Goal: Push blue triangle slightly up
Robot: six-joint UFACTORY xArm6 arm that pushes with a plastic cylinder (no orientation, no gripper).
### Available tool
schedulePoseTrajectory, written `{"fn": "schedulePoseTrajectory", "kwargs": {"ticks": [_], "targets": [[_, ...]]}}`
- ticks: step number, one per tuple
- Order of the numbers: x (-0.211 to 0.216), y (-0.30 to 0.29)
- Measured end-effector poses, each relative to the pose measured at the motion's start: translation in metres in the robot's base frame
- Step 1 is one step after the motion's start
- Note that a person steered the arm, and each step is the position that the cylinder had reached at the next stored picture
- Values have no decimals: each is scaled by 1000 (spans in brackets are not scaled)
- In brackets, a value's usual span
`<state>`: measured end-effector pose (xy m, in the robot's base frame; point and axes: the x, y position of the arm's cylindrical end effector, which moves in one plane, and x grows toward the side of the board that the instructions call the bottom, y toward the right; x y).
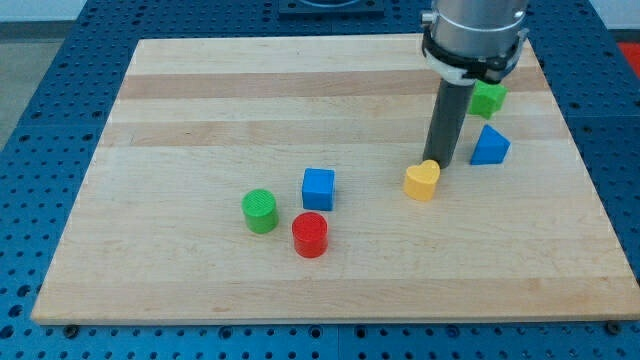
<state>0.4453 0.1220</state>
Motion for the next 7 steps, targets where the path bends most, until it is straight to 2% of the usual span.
{"fn": "schedulePoseTrajectory", "kwargs": {"ticks": [2, 4, 6, 7], "targets": [[32, 82], [-2, 83], [8, 68], [-6, 68]]}}
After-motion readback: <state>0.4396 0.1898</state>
